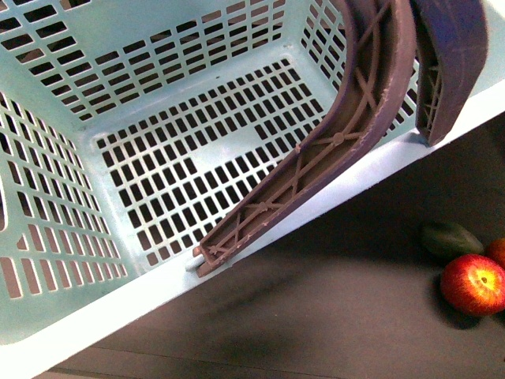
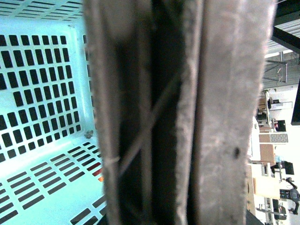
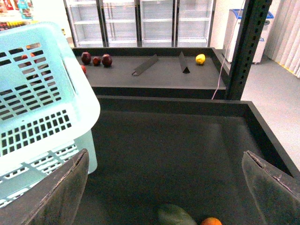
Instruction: Pick apple with right arm and hold basket with left
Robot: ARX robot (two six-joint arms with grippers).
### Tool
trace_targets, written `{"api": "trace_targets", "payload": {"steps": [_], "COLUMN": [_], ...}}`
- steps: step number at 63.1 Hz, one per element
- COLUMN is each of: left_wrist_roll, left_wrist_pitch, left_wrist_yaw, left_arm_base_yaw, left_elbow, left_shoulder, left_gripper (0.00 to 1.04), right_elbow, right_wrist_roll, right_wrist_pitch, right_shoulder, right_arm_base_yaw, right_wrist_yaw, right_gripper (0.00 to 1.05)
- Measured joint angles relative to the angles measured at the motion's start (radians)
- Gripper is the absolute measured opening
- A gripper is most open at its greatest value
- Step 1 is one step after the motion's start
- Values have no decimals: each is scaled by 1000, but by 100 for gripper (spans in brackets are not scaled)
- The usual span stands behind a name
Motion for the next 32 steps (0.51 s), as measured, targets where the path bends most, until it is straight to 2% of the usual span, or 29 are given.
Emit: {"api": "trace_targets", "payload": {"steps": [14,17,18,23,27,32], "left_wrist_roll": [0,0,1,-1,4,0], "left_wrist_pitch": [0,0,1,2,2,2], "left_wrist_yaw": [1,2,2,2,2,2], "left_arm_base_yaw": [0,0,0,0,-2,-1], "left_elbow": [0,0,0,2,2,2], "left_shoulder": [0,0,0,0,0,2], "left_gripper": [15,15,15,15,15,15], "right_elbow": [3,59,108,203,214,209], "right_wrist_roll": [10,81,127,275,345,364], "right_wrist_pitch": [-9,-154,-259,-477,-541,-509], "right_shoulder": [8,76,150,345,454,513], "right_arm_base_yaw": [3,39,60,71,58,24], "right_wrist_yaw": [15,124,205,328,348,322], "right_gripper": [96,96,96,96,96,96]}}
